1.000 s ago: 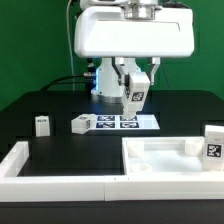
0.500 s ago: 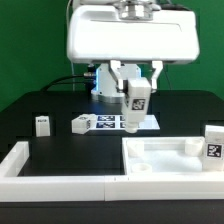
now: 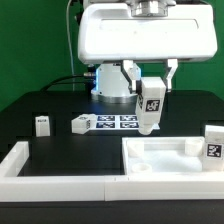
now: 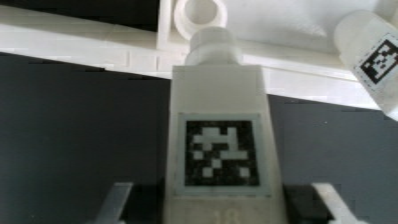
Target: Assemble square table
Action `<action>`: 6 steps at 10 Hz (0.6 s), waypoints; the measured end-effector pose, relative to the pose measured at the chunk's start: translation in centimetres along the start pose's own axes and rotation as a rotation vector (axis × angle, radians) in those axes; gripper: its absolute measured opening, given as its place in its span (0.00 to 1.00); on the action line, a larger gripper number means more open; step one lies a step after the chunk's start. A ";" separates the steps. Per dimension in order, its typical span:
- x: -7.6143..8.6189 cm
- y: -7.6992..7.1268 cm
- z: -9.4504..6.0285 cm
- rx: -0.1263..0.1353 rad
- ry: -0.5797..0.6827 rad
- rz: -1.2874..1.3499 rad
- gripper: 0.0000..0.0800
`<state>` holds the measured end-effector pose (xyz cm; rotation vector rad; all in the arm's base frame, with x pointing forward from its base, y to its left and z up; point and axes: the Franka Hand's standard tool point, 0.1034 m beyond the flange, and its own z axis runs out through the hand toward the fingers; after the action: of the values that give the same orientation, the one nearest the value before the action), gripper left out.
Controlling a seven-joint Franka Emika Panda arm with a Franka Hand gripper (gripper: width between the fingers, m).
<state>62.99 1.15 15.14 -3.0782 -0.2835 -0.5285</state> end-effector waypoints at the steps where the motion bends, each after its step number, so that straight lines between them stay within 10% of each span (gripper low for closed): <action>1: -0.2 0.2 0.0 0.002 -0.001 -0.002 0.36; 4: -2.7 2.1 0.5 0.079 -0.025 0.065 0.36; 6: -2.9 2.9 1.2 0.083 0.007 0.123 0.36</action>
Offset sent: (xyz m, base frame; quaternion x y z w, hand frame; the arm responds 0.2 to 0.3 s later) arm -0.0100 0.0279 -0.0129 0.1632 0.0294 0.0896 0.9821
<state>61.23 -2.16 13.18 -2.9877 -0.1120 -0.5094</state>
